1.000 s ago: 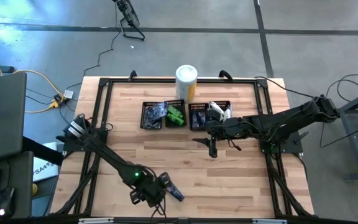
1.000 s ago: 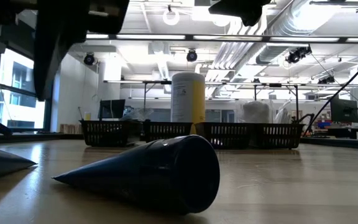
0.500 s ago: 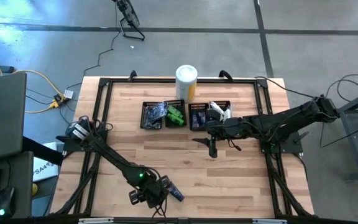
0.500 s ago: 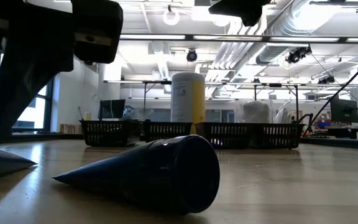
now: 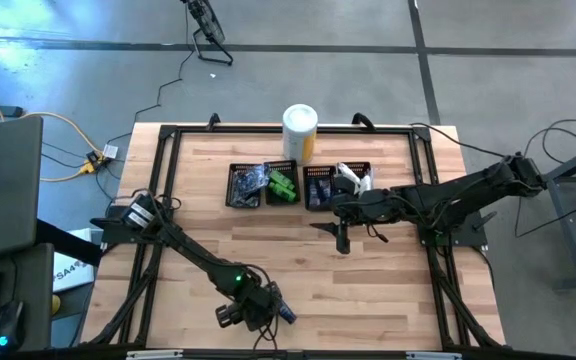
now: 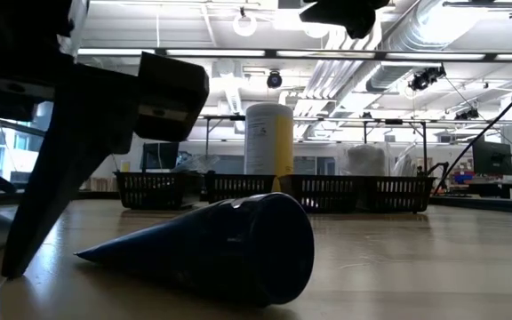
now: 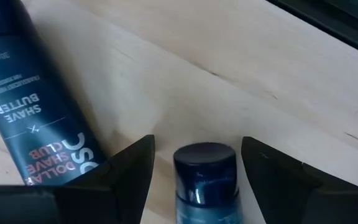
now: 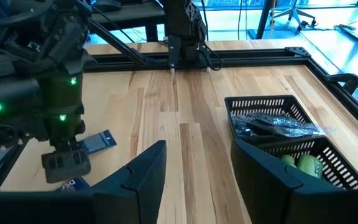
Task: Pick & Place Travel size toiletries
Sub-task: Put the left blue bottle in the middle right bin, then put the left shave cream into the middle right black bin
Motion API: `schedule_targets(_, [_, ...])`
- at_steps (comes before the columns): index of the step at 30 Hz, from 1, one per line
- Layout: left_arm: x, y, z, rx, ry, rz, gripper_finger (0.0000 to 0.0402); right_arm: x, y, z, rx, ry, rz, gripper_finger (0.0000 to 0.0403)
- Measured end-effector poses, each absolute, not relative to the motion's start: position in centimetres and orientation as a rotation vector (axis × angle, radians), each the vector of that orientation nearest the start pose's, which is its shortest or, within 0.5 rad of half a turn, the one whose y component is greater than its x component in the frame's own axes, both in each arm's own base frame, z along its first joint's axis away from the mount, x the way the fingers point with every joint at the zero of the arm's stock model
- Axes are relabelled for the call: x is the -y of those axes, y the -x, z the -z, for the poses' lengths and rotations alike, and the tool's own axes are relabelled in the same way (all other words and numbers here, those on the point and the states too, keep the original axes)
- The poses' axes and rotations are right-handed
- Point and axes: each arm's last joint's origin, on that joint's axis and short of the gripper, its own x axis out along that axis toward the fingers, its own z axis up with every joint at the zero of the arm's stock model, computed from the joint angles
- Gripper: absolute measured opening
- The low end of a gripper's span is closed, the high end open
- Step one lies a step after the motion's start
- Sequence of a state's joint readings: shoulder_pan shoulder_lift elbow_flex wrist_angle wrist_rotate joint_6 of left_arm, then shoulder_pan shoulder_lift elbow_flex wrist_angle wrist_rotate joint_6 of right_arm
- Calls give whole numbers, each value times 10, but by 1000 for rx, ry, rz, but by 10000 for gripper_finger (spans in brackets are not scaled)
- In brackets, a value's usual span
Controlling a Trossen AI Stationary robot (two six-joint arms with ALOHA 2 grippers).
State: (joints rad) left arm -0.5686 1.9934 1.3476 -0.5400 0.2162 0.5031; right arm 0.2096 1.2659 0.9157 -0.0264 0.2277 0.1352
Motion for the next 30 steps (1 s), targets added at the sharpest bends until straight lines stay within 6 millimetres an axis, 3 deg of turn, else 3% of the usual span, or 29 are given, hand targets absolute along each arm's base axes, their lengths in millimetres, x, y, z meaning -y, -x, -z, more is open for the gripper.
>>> schedule_targets(10, [219, -331, -156, -991, -651, 996, 228, -52, -276, -291, -376, -49, 44, 174])
schedule_targets(21, [219, -331, -156, -991, -653, 994, 124, -52, -275, -291, -380, -49, 44, 174])
schedule_targets(24, [219, -331, -156, -994, -646, 990, 126, -52, -275, -291, -381, -48, 44, 174])
schedule_targets(30, [219, -331, -155, -998, -647, 985, 168, -52, -275, -291, -382, -48, 44, 174])
